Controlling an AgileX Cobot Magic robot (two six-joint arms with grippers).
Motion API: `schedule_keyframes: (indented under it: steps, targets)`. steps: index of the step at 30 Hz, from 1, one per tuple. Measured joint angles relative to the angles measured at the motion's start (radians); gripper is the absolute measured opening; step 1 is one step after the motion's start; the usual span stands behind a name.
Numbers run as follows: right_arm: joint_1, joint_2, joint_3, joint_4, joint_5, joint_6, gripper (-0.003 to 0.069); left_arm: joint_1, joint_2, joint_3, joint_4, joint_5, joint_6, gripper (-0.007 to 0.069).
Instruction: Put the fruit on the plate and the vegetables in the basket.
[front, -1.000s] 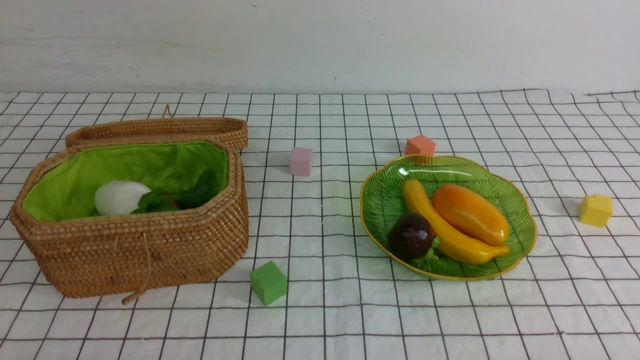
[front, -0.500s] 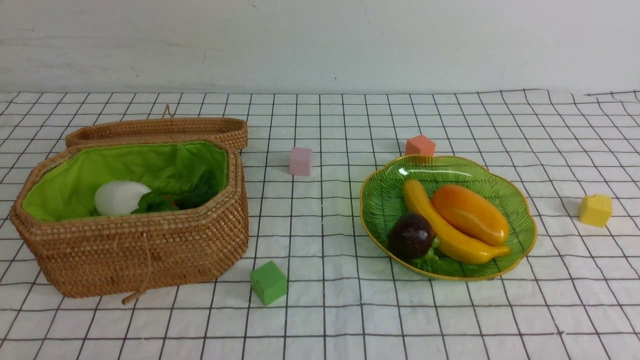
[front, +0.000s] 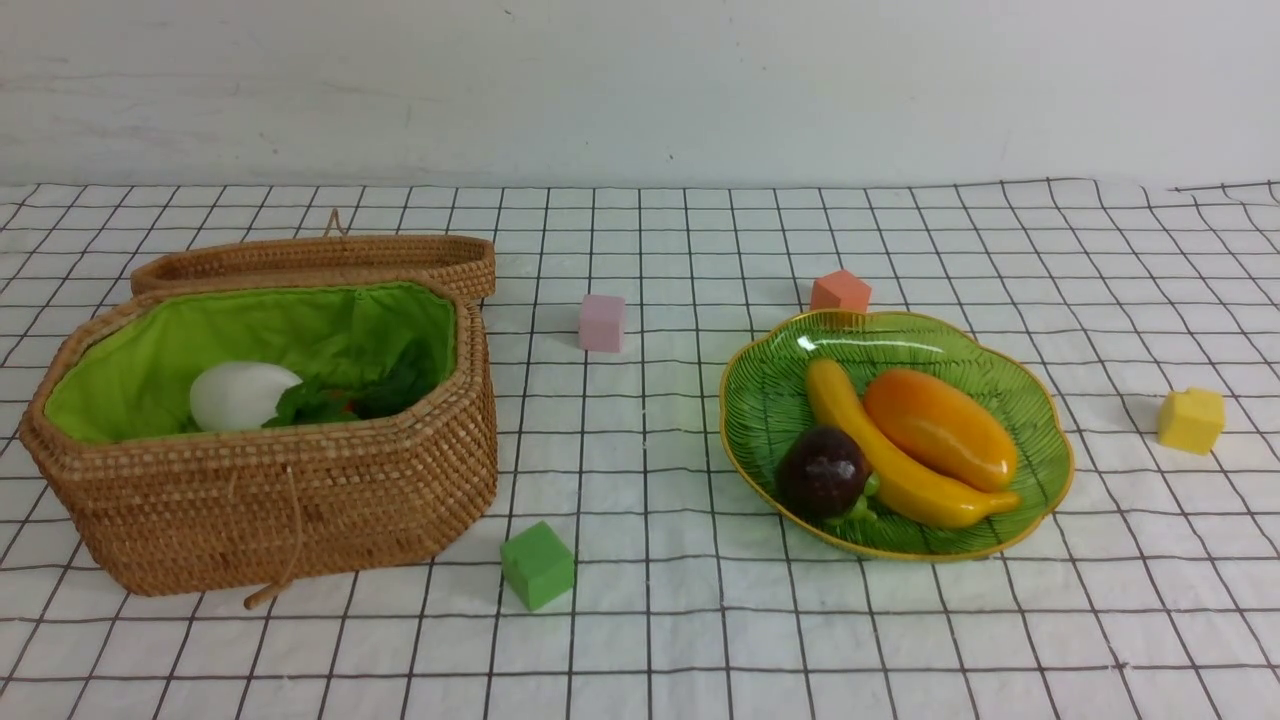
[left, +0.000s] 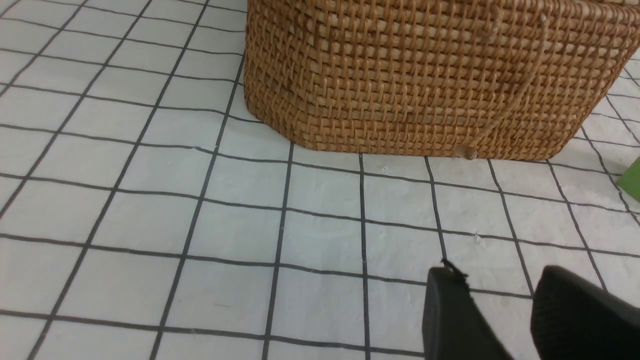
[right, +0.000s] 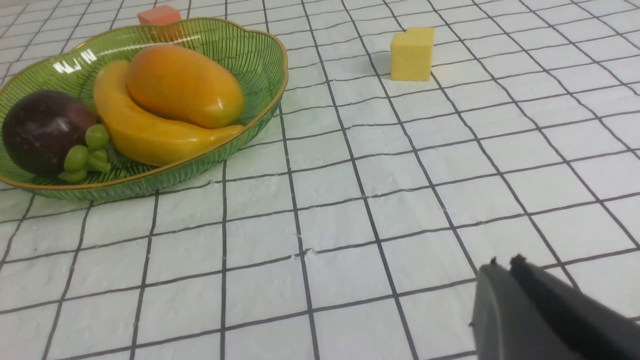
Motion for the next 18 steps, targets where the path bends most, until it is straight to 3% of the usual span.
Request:
schedule_keyframes:
  steps: [18]
  targets:
    - [0.0,0.0,0.0,0.0,0.0,0.0,0.0069,0.0,0.0,0.0,0.0,0.0,0.0,0.0239]
